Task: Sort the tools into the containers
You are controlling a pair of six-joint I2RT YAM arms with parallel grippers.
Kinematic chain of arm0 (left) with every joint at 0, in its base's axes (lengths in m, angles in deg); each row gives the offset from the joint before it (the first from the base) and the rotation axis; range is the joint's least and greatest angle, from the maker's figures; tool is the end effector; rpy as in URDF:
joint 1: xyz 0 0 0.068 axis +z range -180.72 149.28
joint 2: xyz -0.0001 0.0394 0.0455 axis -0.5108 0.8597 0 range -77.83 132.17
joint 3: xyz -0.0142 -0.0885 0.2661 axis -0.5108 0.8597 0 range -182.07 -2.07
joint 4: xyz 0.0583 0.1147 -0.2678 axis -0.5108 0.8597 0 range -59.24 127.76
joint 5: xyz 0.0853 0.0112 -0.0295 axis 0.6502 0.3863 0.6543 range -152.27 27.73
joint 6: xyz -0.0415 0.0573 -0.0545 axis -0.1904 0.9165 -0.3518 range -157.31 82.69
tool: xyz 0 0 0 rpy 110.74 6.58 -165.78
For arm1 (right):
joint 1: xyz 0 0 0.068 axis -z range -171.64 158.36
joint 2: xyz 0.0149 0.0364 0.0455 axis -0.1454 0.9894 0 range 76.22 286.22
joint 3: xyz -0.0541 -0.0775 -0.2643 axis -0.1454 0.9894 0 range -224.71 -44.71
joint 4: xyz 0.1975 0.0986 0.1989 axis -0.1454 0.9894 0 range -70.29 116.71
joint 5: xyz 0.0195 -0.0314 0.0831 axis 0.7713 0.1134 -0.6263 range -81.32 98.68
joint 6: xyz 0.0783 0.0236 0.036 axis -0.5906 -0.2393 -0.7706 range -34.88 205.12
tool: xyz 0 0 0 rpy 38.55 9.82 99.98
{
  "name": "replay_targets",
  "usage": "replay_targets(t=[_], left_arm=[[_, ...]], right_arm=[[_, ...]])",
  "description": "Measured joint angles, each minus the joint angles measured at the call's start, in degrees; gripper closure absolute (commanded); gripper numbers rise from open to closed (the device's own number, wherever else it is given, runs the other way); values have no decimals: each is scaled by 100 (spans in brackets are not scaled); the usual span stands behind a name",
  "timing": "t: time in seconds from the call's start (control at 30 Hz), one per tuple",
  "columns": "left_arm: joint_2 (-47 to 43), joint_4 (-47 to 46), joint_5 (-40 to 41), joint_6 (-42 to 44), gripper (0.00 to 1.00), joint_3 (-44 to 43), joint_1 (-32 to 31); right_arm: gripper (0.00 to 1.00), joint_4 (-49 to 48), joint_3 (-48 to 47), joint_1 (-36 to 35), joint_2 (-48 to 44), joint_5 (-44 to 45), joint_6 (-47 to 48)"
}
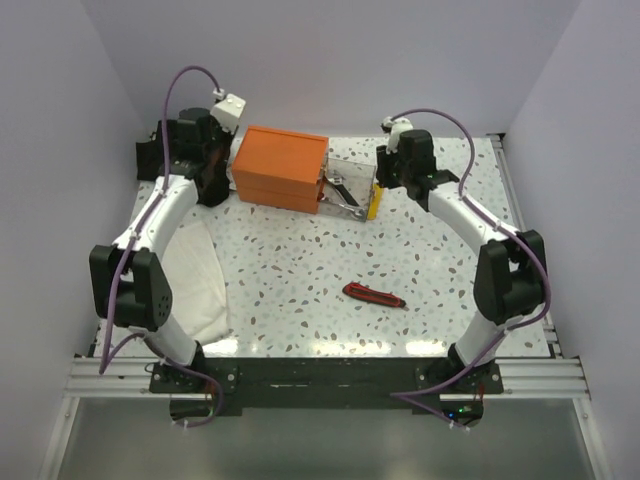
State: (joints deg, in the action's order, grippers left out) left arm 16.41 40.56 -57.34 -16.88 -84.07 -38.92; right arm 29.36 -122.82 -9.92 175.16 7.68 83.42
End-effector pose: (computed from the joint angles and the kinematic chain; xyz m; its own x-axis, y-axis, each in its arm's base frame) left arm 0.4674 -0.0605 0.3262 -0.3258 0.3984 -0.8574 0.1889 0.9160 0.3539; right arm 0.4557 0.1519 0.2599 -0.4912 -0.1311 -0.8611 -0.3134 0.9490 0.0344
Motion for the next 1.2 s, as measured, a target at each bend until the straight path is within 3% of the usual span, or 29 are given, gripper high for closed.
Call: replay_targets(t=[0.03,0.27,0.63,0.9,1.2], left_arm=[[109,-136,2,-70,100,-22,111],[752,-785,24,-391,100,-157,498],[1239,-986,-269,-328,100,-188,516],[1582,-988,-1773,-328,100,-177,516],[1766,-1102,-2404,-391,99,-179,671]], right_arm=[[100,9,11,35,13,120,-103],[100,-83,11,76,455,769,-387],[100,-192,-328,44,1718,721,-407],[100,-186,-654,-236,1849,754,-476],[98,-214,-1281,-977,2479,538,-791]])
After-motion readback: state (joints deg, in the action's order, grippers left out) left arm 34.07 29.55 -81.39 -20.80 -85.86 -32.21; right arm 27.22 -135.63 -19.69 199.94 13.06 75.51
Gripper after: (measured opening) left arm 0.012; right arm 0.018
